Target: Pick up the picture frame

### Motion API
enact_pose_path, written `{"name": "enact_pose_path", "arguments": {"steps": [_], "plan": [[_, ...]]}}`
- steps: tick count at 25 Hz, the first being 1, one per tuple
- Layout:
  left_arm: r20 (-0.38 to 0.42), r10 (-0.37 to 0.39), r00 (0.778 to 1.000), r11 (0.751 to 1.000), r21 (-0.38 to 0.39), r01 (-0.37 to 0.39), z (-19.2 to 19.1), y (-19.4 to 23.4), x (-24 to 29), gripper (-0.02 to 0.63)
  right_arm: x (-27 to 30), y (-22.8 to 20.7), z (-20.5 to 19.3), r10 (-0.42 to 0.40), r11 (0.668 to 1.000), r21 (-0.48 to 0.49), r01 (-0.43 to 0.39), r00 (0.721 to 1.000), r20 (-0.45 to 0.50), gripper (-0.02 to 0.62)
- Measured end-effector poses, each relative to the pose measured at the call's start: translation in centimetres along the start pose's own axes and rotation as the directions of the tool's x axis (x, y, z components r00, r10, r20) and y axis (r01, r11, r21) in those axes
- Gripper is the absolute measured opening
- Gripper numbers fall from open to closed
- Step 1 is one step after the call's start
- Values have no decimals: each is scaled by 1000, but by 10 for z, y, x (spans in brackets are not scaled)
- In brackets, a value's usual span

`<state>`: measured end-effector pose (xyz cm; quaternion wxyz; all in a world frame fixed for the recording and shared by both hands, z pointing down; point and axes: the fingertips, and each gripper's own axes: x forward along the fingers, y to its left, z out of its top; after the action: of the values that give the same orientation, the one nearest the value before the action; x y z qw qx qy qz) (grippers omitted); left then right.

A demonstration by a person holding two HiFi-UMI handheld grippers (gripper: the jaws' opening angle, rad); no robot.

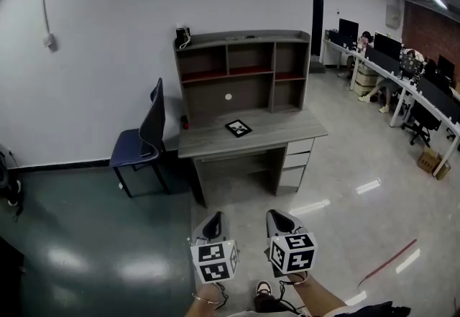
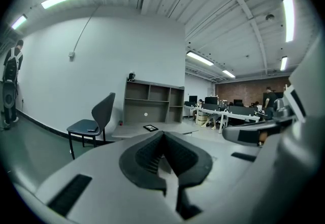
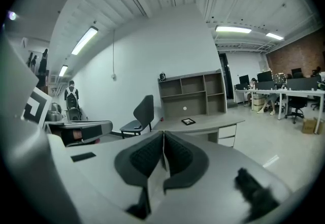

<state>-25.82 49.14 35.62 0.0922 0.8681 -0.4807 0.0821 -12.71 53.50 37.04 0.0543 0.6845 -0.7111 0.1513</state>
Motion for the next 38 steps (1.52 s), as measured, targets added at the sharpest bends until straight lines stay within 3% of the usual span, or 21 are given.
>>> {"name": "enact_pose_path", "arguments": {"steps": [12, 15, 20, 27, 38], "plan": [[-7, 31, 999, 999, -15, -31, -1, 20, 45, 5, 49, -26, 4, -15, 1000, 22, 15, 1000, -6, 32], [-6, 32, 999, 999, 5, -32, 7, 21, 68, 5, 68, -39, 10, -17, 999, 34, 17, 1000, 2, 32], [-4, 38, 999, 999, 18, -38, 19, 19, 113, 5, 108, -50, 27, -2, 1000, -22, 3, 1000, 5, 32], [10, 52, 999, 998, 31, -52, 45, 23, 168, 5, 156, -79, 63, 9, 1000, -21, -9, 1000, 25, 32], [8, 70, 998, 997, 31, -70, 62, 30, 246, 5, 220, -129, 88, 2, 1000, -20, -2, 1000, 18, 32]]}}
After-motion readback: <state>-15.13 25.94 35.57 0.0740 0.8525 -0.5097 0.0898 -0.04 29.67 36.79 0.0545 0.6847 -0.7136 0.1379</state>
